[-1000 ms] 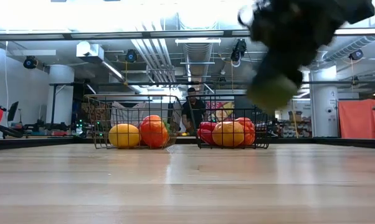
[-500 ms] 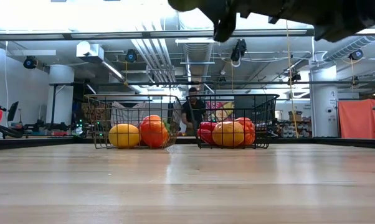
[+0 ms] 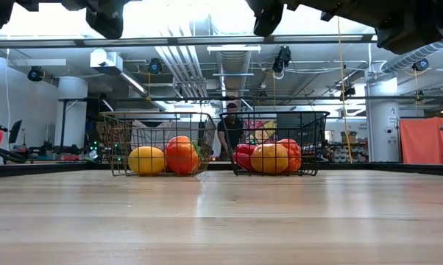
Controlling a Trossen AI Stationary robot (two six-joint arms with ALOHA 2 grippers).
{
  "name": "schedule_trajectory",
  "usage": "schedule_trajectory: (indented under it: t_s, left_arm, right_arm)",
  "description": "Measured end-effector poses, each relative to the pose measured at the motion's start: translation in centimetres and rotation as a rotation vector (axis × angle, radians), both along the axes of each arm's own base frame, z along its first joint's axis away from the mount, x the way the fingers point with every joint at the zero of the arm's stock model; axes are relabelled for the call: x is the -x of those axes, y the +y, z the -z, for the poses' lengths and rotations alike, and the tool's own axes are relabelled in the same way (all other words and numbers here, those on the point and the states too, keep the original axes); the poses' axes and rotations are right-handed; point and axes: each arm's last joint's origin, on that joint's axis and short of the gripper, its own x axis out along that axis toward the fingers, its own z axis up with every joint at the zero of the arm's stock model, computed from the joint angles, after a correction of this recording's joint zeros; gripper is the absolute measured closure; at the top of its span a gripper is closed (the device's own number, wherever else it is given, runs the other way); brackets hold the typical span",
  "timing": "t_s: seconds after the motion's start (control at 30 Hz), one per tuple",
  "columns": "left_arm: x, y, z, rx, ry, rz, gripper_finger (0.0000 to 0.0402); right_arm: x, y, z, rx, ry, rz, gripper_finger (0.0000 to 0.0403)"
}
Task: Sort produce into baskets
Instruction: Put the top green lime into the silver wire basket
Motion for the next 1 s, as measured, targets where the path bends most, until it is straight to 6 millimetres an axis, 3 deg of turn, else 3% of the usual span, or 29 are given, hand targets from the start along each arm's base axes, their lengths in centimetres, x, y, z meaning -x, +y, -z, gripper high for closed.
schedule_trajectory:
  t_s: [0.27,0.4,0.53,1.0]
  left_arm:
    - [-0.3,0.2,0.3,0.072,0.032,-0.005,0.0214]
    - [-1.0,0.7,0.1,0.088,0.024,-0.034,0.0165]
    - [-2.0,1.1,0.5,0.08,0.035,-0.055,0.0149]
    - [-5.4,0.1,1.2,0.048,0.031,0.012,0.0148]
  right_arm:
    - [-0.1,-0.1,0.4,0.026,0.041,0.049,0.02]
    - [-0.2,-0.2,0.5,0.027,0.05,0.061,0.02]
    - [-0.2,-0.2,0.4,0.037,0.045,0.063,0.02]
    - [-1.6,0.3,-0.8,0.084,0.07,0.06,0.02]
